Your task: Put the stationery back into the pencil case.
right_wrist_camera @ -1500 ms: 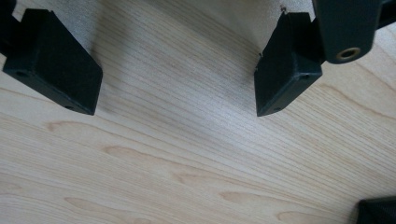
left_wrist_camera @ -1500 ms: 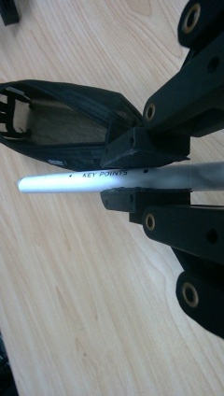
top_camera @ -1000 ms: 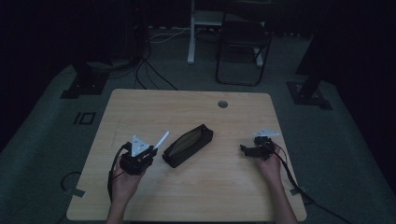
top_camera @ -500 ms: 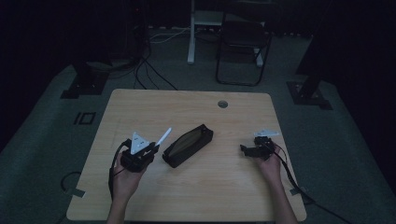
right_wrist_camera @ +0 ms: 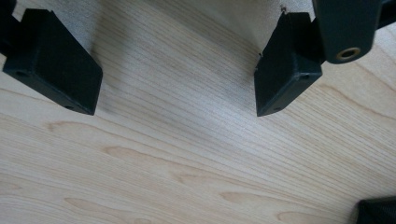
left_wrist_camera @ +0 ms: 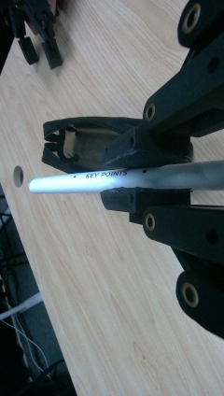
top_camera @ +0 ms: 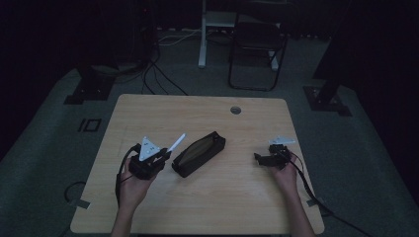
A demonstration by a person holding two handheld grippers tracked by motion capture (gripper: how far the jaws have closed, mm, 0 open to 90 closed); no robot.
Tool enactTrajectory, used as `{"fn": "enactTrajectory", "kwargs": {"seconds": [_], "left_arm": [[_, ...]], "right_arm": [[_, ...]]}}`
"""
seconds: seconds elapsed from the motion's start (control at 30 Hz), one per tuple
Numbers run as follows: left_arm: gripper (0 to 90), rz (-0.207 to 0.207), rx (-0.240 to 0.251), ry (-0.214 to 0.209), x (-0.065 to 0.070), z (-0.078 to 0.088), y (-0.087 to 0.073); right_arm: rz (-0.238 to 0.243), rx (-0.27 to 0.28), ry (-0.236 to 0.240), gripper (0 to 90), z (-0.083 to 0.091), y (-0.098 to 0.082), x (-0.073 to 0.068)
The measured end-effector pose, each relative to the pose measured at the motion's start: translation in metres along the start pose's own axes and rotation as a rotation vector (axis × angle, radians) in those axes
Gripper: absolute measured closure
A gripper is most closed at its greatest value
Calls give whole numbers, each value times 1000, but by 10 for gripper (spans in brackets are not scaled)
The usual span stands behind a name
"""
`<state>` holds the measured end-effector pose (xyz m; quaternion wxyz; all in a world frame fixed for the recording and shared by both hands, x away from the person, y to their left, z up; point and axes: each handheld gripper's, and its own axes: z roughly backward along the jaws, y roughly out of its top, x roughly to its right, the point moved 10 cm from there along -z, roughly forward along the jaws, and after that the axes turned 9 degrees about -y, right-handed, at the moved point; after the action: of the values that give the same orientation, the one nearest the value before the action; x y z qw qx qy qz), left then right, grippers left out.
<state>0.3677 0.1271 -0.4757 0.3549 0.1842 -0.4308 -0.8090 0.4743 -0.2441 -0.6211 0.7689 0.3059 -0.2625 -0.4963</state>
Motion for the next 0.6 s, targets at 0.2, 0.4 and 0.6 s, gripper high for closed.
{"fn": "enactTrajectory", "kwargs": {"seconds": [0.2, 0.4, 0.6], "left_arm": [[786, -13, -2, -17, 3, -2, 6], [787, -19, 4, -27, 4, -3, 12], [787, -24, 1, -30, 4, -5, 15]], "right_arm": [[0, 0, 0, 152, 0, 0, 0], [0, 0, 0, 152, 0, 0, 0], [0, 0, 0, 152, 0, 0, 0]]}}
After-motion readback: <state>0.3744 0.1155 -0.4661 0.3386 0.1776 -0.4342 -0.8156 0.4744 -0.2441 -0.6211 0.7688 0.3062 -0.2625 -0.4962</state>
